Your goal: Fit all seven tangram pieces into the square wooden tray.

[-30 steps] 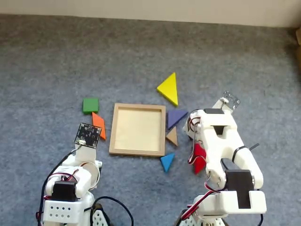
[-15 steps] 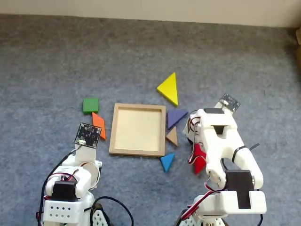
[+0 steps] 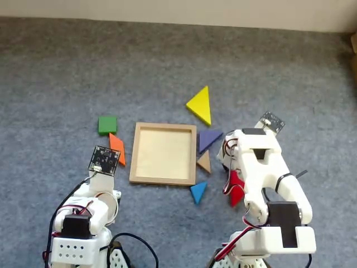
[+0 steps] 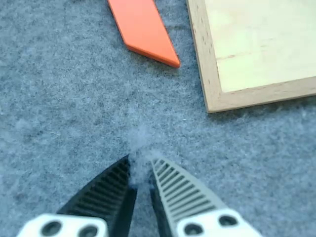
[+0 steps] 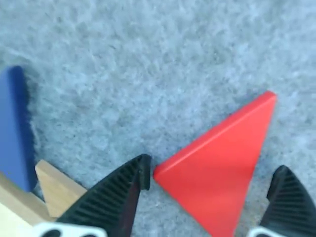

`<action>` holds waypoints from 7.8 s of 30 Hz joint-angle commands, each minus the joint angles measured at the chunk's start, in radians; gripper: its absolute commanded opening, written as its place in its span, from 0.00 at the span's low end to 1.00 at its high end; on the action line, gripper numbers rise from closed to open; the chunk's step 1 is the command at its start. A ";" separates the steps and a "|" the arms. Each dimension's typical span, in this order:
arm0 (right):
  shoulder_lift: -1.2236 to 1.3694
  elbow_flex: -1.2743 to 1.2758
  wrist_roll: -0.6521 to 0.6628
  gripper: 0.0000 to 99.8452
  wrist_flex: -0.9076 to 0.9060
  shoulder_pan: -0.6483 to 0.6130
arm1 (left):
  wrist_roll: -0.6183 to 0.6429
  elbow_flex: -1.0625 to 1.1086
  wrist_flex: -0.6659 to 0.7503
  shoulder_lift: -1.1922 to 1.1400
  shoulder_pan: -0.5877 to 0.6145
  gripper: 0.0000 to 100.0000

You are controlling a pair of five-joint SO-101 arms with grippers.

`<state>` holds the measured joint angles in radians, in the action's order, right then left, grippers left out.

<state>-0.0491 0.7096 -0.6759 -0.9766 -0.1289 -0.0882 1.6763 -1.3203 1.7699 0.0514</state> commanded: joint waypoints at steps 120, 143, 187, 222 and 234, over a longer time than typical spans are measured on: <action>-0.090 -0.010 0.226 0.19 0.053 0.035 | -0.008 0.019 -0.006 0.050 0.008 0.01; -0.272 -0.019 0.287 0.19 -0.016 -0.228 | -0.008 0.019 -0.006 0.050 0.008 0.01; -0.073 -0.045 0.282 0.19 0.321 -0.549 | -0.008 0.019 -0.006 0.050 0.008 0.01; -0.077 -0.044 0.288 0.35 0.315 -0.549 | -0.008 0.019 -0.006 0.050 0.008 0.01; -0.079 -0.051 0.288 0.18 0.315 -0.549 | -0.008 0.019 -0.006 0.050 0.008 0.01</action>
<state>-0.1059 0.6759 -0.3982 -0.6728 -0.6736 -0.0882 1.6763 -1.3203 1.7699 0.0514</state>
